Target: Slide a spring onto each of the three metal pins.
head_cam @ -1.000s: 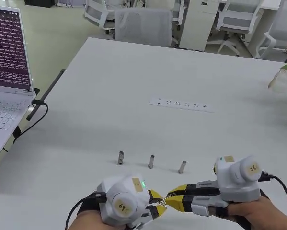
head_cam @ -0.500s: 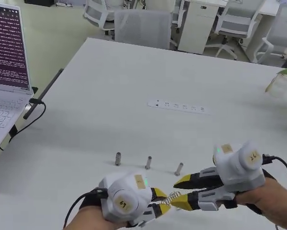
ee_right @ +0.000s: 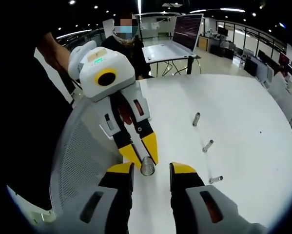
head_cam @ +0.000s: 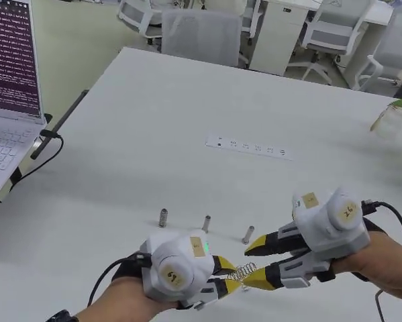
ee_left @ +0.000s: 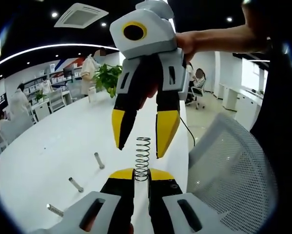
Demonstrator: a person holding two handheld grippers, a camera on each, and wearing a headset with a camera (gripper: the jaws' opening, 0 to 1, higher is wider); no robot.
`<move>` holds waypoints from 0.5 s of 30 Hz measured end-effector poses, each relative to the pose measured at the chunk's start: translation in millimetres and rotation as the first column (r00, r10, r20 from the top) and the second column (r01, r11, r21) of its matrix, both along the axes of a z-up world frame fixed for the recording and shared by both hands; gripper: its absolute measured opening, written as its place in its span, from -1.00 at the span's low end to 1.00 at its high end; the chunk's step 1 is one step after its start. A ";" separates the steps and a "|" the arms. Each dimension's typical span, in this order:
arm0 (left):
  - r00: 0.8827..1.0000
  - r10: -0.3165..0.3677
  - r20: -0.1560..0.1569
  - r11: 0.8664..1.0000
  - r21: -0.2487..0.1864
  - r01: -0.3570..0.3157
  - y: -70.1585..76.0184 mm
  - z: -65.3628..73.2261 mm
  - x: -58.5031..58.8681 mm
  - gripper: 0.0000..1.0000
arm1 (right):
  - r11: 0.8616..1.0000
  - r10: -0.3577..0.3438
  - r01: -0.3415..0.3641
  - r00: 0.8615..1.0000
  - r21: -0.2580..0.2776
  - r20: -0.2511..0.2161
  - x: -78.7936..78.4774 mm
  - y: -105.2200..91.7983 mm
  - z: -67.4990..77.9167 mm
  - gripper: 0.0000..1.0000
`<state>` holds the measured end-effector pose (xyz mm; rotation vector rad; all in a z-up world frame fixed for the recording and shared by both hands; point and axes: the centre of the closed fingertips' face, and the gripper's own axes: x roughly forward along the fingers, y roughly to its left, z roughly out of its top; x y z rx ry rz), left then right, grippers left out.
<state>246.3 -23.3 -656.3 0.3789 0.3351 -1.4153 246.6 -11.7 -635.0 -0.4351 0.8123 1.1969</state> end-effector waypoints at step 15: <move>1.000 -0.029 0.011 0.997 -0.065 0.030 -13.0 17.9 -4.3 -0.96 | 0.986 0.144 -0.142 0.990 -0.087 0.013 -6.7 -4.2 13.8 -0.65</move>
